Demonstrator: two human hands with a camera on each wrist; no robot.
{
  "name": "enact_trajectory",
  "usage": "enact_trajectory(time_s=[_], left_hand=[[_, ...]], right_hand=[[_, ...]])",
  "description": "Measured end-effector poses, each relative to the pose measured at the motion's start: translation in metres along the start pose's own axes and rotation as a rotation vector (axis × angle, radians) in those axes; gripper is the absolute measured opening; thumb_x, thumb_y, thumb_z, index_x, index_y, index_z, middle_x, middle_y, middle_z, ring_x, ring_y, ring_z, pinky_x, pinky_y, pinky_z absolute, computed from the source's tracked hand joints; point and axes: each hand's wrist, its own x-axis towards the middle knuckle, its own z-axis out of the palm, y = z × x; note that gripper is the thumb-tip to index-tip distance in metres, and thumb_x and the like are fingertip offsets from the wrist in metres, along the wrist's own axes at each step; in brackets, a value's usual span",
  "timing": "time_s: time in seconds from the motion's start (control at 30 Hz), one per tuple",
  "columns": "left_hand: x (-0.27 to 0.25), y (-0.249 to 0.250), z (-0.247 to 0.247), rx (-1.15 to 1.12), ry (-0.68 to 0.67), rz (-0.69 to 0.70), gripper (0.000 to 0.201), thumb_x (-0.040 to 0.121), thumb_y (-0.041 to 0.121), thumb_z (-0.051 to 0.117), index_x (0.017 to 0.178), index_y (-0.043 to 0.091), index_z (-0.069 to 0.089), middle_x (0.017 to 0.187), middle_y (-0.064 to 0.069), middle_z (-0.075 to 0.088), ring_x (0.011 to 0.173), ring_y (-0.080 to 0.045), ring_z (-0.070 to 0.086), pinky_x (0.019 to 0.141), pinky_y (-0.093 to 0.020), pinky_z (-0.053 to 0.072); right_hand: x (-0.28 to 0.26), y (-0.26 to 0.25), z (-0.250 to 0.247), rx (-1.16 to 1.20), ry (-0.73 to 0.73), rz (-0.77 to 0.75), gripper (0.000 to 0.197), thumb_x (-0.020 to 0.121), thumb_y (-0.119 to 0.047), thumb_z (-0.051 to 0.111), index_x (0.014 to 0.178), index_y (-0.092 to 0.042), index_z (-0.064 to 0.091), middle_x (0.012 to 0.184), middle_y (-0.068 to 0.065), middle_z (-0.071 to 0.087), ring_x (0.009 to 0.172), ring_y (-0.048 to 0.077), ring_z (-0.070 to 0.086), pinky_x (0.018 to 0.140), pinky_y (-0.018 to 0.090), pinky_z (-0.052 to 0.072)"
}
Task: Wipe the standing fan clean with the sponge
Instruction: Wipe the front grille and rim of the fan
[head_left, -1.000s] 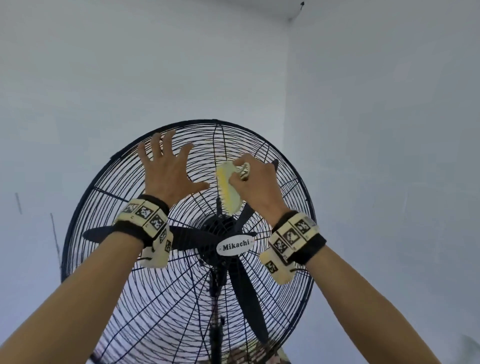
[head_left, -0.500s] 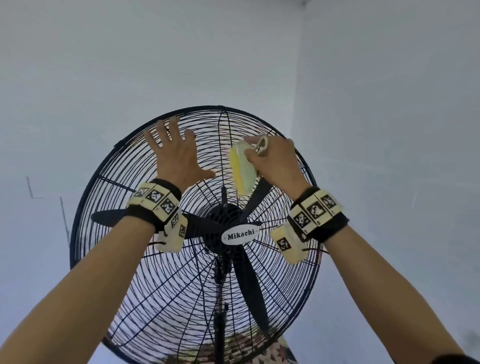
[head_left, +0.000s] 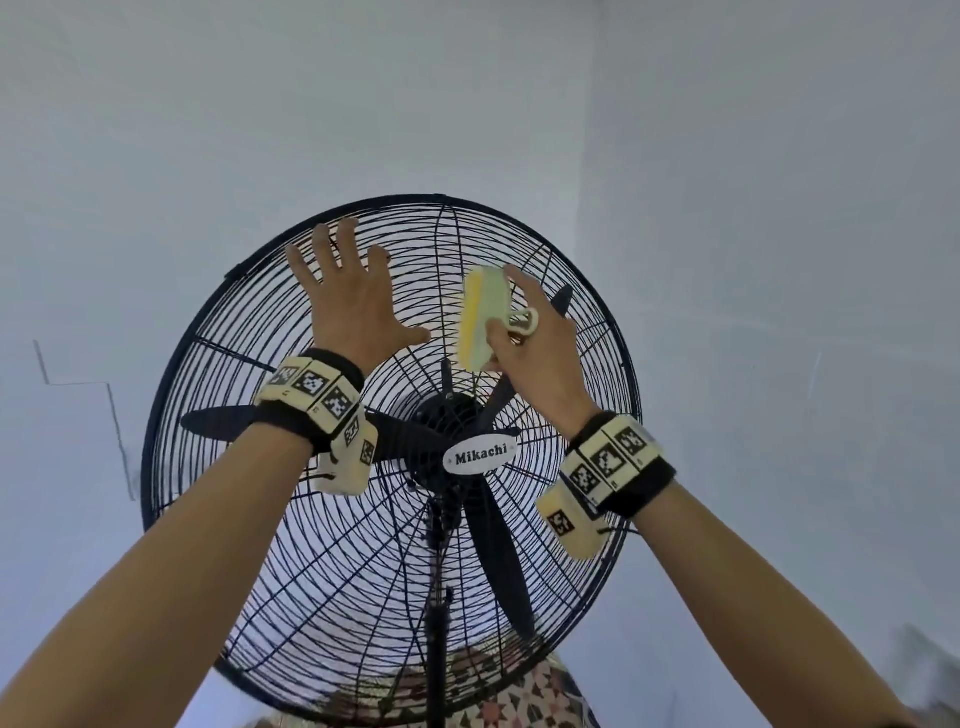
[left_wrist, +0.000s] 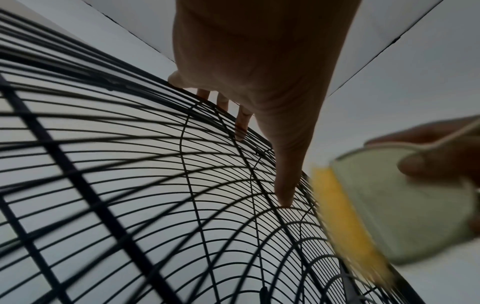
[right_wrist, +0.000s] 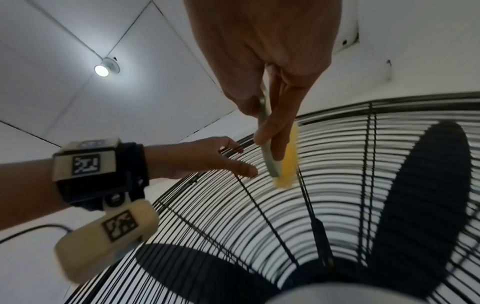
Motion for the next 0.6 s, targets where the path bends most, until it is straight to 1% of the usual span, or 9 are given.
enact_trajectory(time_s=[0.07, 0.13, 0.23, 0.3, 0.37, 0.43, 0.47, 0.53, 0.6], left_hand=[[-0.001, -0.001, 0.000, -0.001, 0.001, 0.001, 0.118, 0.063, 0.081, 0.077, 0.151, 0.013, 0.037, 0.167, -0.020, 0.012, 0.155, -0.047, 0.005, 0.120, -0.074, 0.004], [-0.002, -0.003, 0.001, -0.008, 0.005, 0.002, 0.118, 0.064, 0.081, 0.077, 0.152, 0.013, 0.037, 0.167, -0.019, 0.012, 0.155, -0.047, 0.005, 0.120, -0.074, 0.004], [-0.003, -0.005, 0.000, -0.015, -0.004, 0.004, 0.118, 0.066, 0.081, 0.076, 0.153, 0.013, 0.035, 0.168, -0.019, 0.010, 0.155, -0.046, 0.003, 0.120, -0.073, 0.003], [-0.003, -0.005, -0.001, -0.007, -0.013, -0.003, 0.120, 0.066, 0.082, 0.074, 0.155, 0.013, 0.033, 0.169, -0.019, 0.009, 0.156, -0.046, 0.002, 0.120, -0.073, 0.003], [-0.003, -0.003, -0.002, -0.006, -0.013, 0.002, 0.120, 0.066, 0.082, 0.074, 0.155, 0.012, 0.033, 0.169, -0.020, 0.009, 0.156, -0.046, 0.002, 0.120, -0.073, 0.004], [-0.003, 0.000, -0.002, -0.018, -0.005, 0.009, 0.119, 0.066, 0.081, 0.075, 0.154, 0.012, 0.034, 0.169, -0.020, 0.009, 0.156, -0.047, 0.002, 0.120, -0.074, 0.004], [-0.004, 0.000, -0.002, -0.017, -0.003, 0.010, 0.119, 0.066, 0.081, 0.075, 0.154, 0.012, 0.034, 0.169, -0.021, 0.009, 0.156, -0.047, 0.002, 0.120, -0.074, 0.003], [-0.005, -0.001, -0.002, -0.006, -0.003, 0.008, 0.119, 0.067, 0.082, 0.073, 0.155, 0.012, 0.033, 0.169, -0.021, 0.009, 0.156, -0.046, 0.002, 0.120, -0.073, 0.003], [-0.005, -0.003, -0.001, -0.009, -0.010, 0.006, 0.119, 0.068, 0.082, 0.073, 0.155, 0.011, 0.033, 0.170, -0.021, 0.008, 0.156, -0.046, 0.002, 0.120, -0.073, 0.003]], right_hand=[[0.009, -0.014, -0.006, 0.046, 0.034, -0.028, 0.054, 0.102, -0.020, 0.062, 0.152, -0.028, 0.043, 0.113, 0.000, 0.062, 0.093, 0.025, 0.074, 0.057, 0.040, 0.064], [0.010, -0.017, -0.004, 0.018, 0.021, -0.033, 0.049, 0.102, -0.018, 0.063, 0.149, -0.022, 0.051, 0.116, 0.007, 0.067, 0.091, 0.022, 0.075, 0.059, 0.039, 0.065], [-0.005, -0.008, -0.002, -0.093, -0.101, 0.004, 0.043, 0.099, -0.014, 0.064, 0.141, -0.021, 0.060, 0.103, 0.013, 0.072, 0.070, 0.018, 0.076, 0.057, 0.037, 0.064], [-0.010, -0.008, -0.007, -0.157, -0.207, 0.064, 0.042, 0.096, -0.012, 0.064, 0.138, -0.018, 0.063, 0.093, 0.011, 0.074, 0.061, 0.011, 0.074, 0.058, 0.030, 0.063], [-0.011, -0.013, -0.011, -0.146, -0.171, 0.030, 0.041, 0.099, -0.016, 0.064, 0.140, -0.019, 0.062, 0.089, 0.001, 0.074, 0.062, 0.007, 0.073, 0.059, 0.021, 0.058], [-0.010, -0.016, -0.009, -0.048, -0.004, -0.054, 0.045, 0.104, -0.026, 0.060, 0.149, -0.026, 0.050, 0.099, -0.004, 0.072, 0.068, 0.006, 0.075, 0.062, 0.022, 0.059], [-0.010, -0.015, -0.005, -0.023, 0.061, -0.080, 0.049, 0.106, -0.030, 0.057, 0.153, -0.029, 0.043, 0.101, -0.001, 0.072, 0.070, 0.009, 0.075, 0.059, 0.027, 0.062], [-0.016, -0.004, 0.007, -0.078, 0.060, -0.114, 0.049, 0.108, -0.031, 0.051, 0.155, -0.028, 0.038, 0.100, 0.008, 0.075, 0.064, 0.017, 0.075, 0.050, 0.036, 0.061], [-0.030, 0.008, 0.011, -0.145, -0.030, -0.109, 0.047, 0.109, -0.025, 0.049, 0.155, -0.021, 0.040, 0.084, 0.012, 0.076, 0.057, 0.027, 0.071, 0.045, 0.042, 0.058]])
